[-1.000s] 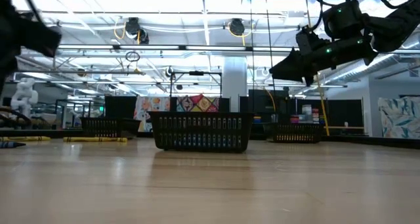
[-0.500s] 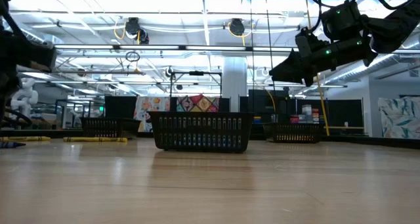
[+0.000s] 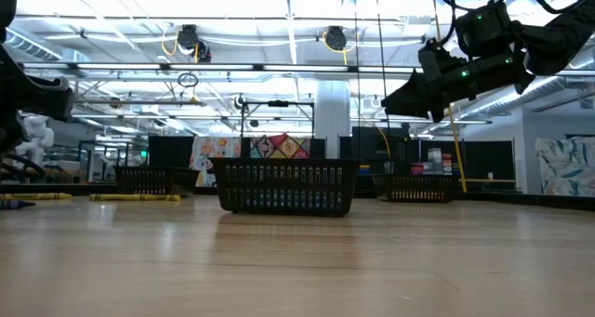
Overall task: Sort crayons
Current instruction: Put the blue crayon into the bottom black bin, then put the yellow crayon into the top right black bin
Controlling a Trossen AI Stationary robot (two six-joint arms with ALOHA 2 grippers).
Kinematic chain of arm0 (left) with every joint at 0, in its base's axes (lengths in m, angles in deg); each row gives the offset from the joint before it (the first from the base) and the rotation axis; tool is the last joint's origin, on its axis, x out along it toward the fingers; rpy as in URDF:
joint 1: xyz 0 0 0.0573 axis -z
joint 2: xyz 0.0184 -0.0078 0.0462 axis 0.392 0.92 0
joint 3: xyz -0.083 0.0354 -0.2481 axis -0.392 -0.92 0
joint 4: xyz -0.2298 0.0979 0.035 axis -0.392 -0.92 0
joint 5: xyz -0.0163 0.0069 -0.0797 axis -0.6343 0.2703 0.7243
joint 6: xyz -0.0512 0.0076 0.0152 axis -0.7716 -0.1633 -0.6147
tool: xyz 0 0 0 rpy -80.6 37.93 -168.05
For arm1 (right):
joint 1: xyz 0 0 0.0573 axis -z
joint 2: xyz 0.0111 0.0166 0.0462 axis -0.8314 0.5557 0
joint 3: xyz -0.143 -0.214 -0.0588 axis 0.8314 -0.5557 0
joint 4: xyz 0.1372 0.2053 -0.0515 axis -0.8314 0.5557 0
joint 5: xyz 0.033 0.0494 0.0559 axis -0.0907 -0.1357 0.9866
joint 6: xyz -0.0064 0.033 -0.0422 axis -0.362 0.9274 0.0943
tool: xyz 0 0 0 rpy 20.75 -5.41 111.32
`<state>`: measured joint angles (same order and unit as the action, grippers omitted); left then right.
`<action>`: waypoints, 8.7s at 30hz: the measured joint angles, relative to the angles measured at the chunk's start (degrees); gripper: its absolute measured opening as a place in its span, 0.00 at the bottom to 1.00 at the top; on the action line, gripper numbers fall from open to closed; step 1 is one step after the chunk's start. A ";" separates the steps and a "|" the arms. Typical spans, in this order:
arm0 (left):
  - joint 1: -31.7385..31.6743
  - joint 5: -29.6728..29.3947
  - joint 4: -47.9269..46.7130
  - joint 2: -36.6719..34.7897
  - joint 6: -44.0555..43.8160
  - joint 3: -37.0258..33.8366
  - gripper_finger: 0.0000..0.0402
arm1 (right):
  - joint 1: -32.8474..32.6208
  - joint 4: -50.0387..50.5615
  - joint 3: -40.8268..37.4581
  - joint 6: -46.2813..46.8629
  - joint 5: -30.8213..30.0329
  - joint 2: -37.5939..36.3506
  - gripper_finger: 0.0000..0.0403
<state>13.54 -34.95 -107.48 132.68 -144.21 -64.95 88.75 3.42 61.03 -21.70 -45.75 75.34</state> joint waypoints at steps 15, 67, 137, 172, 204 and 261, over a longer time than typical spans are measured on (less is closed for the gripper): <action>-0.28 -22.04 11.17 0.15 5.84 1.34 0.01 | 0.00 3.28 0.00 -4.44 0.04 -6.13 0.40; -35.72 9.46 34.22 27.48 65.30 28.32 0.33 | 0.00 3.10 0.00 -2.47 0.00 -8.46 0.40; -52.18 6.98 -4.49 18.92 44.53 14.32 0.02 | 0.00 3.12 0.00 -2.91 0.04 -8.44 0.40; -32.74 -1.31 93.74 15.74 86.61 13.44 0.00 | -16.91 -25.09 5.19 -9.31 13.39 11.44 0.50; -32.79 -1.05 95.66 16.65 86.56 13.45 0.02 | -25.33 -16.20 22.45 -13.04 3.10 25.43 0.26; -32.44 -11.82 82.70 16.59 80.25 13.53 0.52 | -22.57 28.01 23.80 -19.07 -26.36 10.53 0.00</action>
<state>-18.90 -46.78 -24.78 149.26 -63.96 -51.42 66.18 31.44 84.84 -40.76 -72.10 85.87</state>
